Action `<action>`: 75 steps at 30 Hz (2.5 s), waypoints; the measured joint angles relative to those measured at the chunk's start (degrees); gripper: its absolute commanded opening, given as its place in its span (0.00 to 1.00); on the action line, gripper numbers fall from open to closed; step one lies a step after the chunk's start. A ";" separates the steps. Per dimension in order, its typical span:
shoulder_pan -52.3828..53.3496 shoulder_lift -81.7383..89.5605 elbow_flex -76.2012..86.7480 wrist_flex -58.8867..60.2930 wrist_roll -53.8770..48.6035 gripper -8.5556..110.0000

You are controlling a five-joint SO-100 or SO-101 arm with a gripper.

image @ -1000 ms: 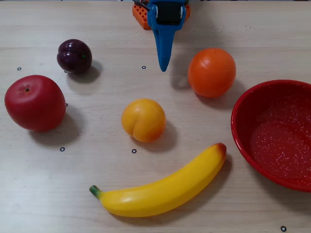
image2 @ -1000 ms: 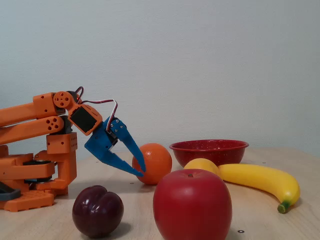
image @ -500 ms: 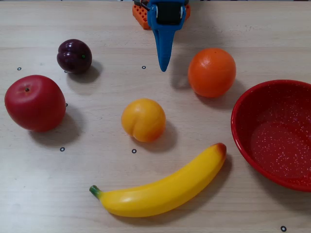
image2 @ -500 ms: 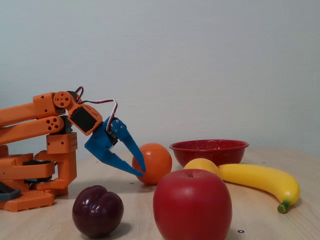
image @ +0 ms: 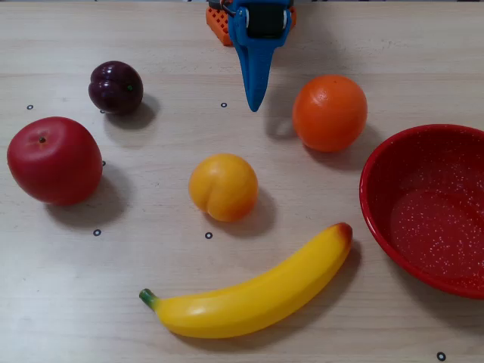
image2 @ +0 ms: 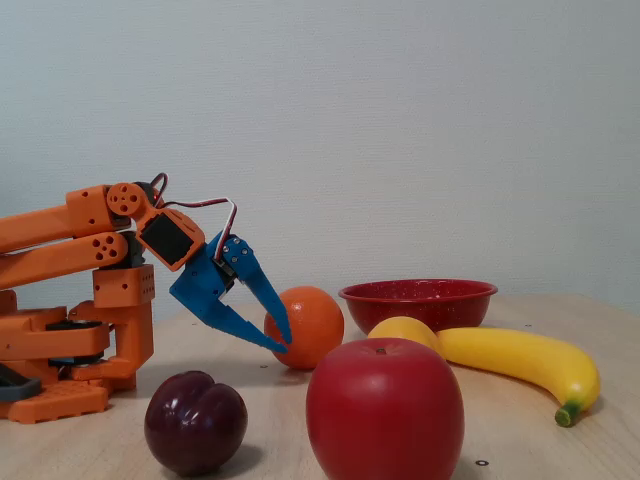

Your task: Put plum in the red bowl.

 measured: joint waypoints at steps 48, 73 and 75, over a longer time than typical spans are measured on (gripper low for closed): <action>35.07 -61.79 -65.21 24.43 -26.98 0.07; 52.03 -84.73 -82.00 35.07 -47.72 0.37; 53.70 -85.25 -82.00 35.07 -49.66 0.38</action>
